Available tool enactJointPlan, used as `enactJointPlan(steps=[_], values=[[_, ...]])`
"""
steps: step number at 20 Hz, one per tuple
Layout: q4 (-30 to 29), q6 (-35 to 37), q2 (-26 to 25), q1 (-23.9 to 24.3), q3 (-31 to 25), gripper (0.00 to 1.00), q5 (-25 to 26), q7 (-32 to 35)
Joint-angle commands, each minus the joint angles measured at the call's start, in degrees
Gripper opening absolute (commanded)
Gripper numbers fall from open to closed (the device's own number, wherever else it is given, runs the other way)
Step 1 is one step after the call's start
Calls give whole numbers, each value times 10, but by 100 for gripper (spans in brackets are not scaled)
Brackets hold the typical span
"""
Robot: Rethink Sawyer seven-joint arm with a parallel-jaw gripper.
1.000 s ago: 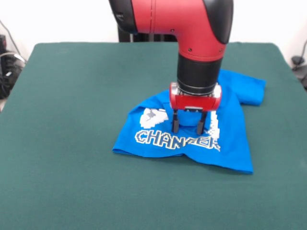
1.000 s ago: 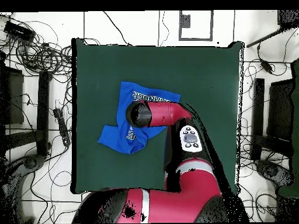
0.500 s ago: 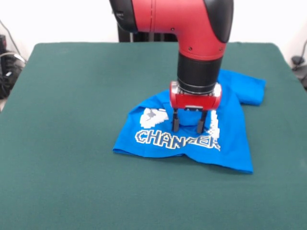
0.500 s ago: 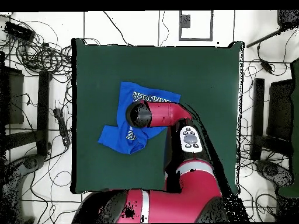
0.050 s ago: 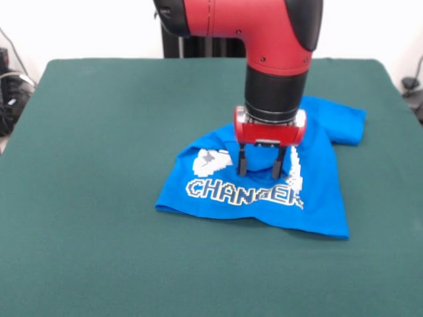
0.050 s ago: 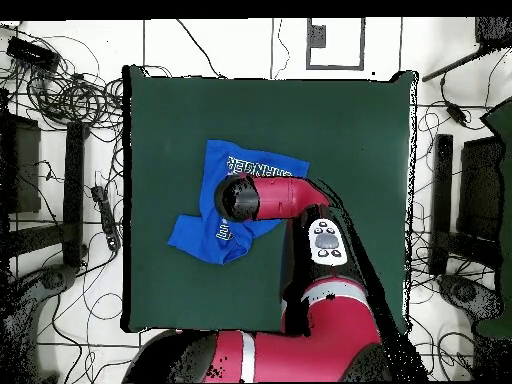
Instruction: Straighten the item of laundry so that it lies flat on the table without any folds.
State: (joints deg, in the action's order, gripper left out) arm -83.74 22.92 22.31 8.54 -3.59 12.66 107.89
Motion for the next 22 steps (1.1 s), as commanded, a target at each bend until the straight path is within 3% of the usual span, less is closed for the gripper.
enactJointPlan(steps=[1, 22], values=[[-62, 22, -18, -13, -44, 100, 19, 15], [-68, 5, -21, -9, -42, 100, 29, 10]])
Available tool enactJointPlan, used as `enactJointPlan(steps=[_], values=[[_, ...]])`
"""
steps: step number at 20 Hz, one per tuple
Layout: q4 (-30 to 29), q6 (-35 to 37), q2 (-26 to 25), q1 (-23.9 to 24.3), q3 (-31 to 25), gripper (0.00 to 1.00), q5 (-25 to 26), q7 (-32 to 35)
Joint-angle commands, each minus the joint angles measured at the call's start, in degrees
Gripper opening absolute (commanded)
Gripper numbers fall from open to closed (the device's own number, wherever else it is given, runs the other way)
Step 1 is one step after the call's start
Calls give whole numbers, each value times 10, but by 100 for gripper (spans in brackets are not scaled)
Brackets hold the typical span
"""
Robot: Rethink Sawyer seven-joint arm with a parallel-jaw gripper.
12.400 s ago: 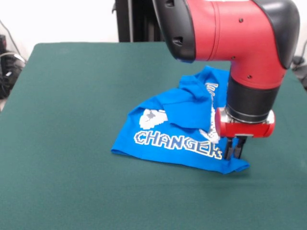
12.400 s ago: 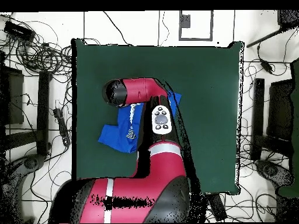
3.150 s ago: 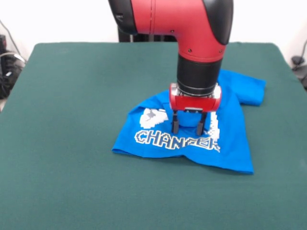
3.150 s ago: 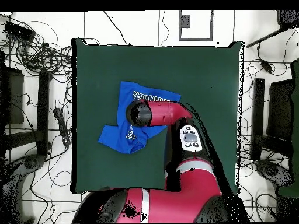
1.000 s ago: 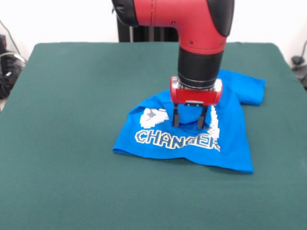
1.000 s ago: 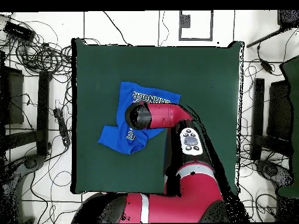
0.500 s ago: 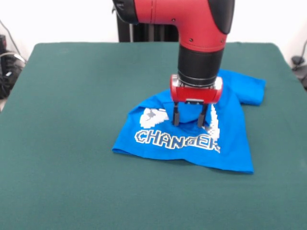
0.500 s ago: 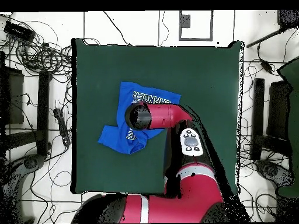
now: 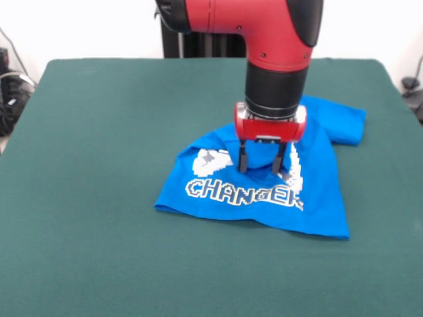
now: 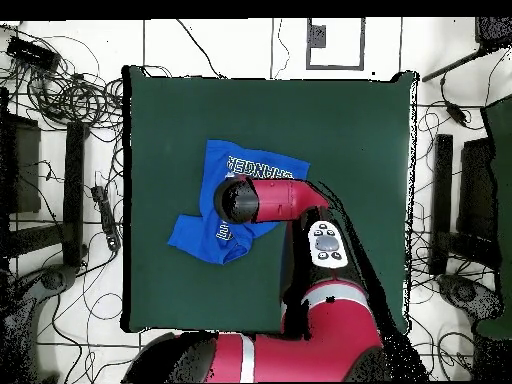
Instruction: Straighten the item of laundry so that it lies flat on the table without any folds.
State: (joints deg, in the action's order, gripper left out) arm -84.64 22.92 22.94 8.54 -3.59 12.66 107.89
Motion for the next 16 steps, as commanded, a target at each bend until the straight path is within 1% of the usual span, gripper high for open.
enactJointPlan(steps=[1, 16], values=[[-59, 6, -27, -7, -43, 100, 30, 7], [-76, -1, -24, 19, -55, 100, 50, -11]])
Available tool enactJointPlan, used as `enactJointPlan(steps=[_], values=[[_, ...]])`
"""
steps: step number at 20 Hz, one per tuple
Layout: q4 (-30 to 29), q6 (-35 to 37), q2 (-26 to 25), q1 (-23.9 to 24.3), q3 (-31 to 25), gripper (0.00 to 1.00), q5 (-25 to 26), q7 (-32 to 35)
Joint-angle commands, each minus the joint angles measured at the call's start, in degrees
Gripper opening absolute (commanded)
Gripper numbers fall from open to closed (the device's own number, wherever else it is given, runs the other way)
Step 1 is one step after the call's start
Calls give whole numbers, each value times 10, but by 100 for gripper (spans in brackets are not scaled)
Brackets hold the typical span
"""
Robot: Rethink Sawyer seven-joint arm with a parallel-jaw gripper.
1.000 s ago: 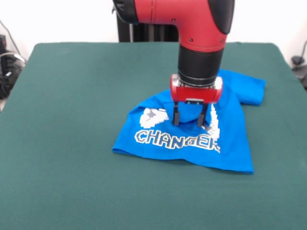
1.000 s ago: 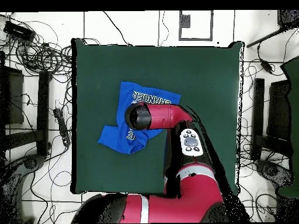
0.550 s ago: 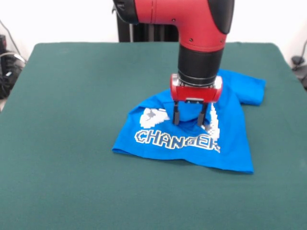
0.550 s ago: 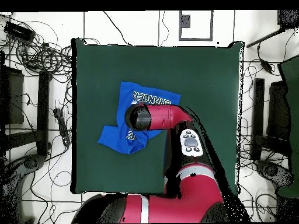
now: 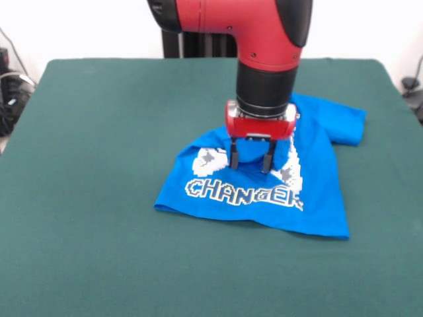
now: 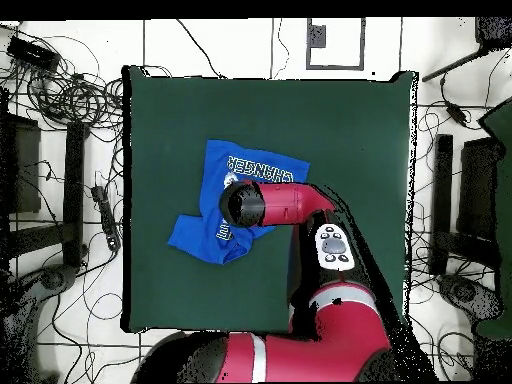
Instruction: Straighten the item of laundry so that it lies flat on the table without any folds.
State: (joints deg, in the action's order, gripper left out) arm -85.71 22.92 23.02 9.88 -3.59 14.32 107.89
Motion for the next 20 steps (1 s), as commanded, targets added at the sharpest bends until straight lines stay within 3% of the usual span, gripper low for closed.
enactJointPlan(steps=[1, 20], values=[[-67, -1, -24, 8, -57, 100, 36, -12], [-94, 2, -10, 29, -68, 100, 61, -16]])
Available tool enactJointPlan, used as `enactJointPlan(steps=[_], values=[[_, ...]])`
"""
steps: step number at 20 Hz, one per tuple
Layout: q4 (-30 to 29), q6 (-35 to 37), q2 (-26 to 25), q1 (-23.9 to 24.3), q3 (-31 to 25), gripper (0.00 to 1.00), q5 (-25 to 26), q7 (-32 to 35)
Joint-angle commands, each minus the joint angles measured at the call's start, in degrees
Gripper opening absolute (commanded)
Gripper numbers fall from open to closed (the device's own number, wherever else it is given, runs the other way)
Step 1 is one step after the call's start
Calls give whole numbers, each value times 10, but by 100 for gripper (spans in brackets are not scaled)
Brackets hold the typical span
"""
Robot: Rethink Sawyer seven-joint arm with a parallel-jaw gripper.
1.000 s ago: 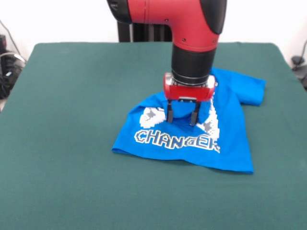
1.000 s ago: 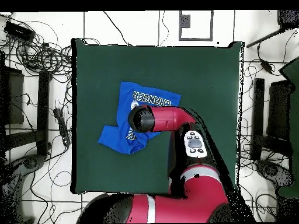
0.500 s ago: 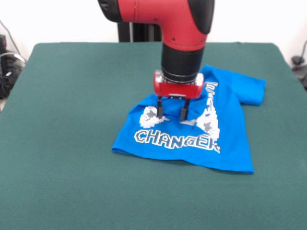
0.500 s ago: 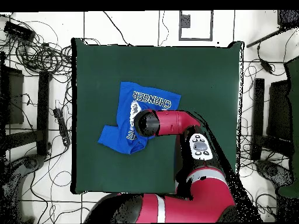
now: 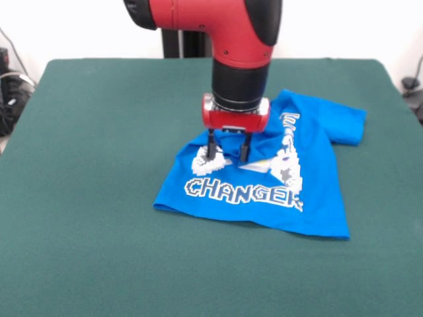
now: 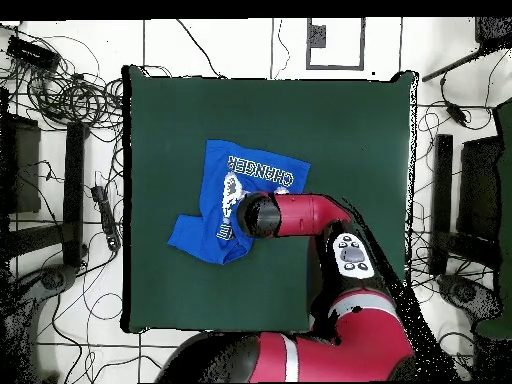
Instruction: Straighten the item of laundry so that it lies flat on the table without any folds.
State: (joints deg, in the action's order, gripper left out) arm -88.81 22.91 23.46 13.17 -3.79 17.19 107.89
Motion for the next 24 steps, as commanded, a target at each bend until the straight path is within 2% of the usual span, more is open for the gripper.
enactJointPlan(steps=[1, 24], values=[[-64, 2, -14, -5, -65, 100, 32, -14], [-78, -7, -6, -36, -54, 100, 16, 25]])
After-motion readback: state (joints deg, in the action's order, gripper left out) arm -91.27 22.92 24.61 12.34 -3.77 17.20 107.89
